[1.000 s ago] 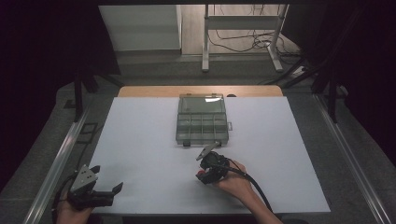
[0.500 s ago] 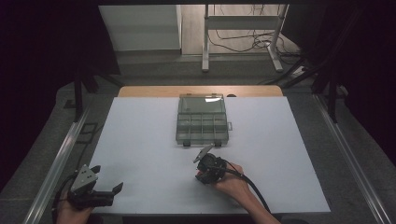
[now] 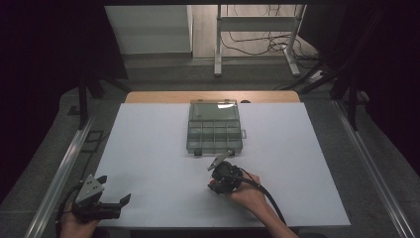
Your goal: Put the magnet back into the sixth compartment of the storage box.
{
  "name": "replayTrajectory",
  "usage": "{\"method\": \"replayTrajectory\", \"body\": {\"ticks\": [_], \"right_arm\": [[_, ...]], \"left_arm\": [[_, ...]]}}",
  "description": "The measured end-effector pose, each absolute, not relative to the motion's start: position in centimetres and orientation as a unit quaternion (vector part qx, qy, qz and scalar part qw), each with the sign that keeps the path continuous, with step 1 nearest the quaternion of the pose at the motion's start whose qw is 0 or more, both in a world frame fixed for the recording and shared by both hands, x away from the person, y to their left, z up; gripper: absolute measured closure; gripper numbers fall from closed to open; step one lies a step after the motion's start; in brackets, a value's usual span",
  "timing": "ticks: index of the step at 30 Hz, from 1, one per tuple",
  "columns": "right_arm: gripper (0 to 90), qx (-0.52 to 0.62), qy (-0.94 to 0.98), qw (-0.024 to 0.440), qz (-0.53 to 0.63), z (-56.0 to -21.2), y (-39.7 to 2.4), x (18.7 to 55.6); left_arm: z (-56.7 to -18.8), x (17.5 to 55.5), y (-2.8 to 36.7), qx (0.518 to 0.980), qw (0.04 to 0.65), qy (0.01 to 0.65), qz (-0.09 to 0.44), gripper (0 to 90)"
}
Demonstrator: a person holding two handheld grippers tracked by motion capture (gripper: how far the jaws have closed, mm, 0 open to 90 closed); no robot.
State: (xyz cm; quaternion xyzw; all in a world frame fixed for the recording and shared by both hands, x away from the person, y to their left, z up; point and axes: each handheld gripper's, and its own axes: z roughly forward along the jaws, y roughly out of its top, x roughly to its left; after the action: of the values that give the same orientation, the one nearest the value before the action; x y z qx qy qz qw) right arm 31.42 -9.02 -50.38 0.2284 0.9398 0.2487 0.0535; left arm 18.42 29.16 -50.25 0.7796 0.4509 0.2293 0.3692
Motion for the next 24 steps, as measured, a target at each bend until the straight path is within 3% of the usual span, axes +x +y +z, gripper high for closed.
{"method": "replayTrajectory", "body": {"ticks": [24], "right_arm": [[62.5, 0.238, 0.926, 0.06, 0.285, -48.4, -10.0, 32.2]], "left_arm": [[-50.2, 18.4, 29.1, 0.781, 0.367, 0.448, 0.231, 0.0]]}}
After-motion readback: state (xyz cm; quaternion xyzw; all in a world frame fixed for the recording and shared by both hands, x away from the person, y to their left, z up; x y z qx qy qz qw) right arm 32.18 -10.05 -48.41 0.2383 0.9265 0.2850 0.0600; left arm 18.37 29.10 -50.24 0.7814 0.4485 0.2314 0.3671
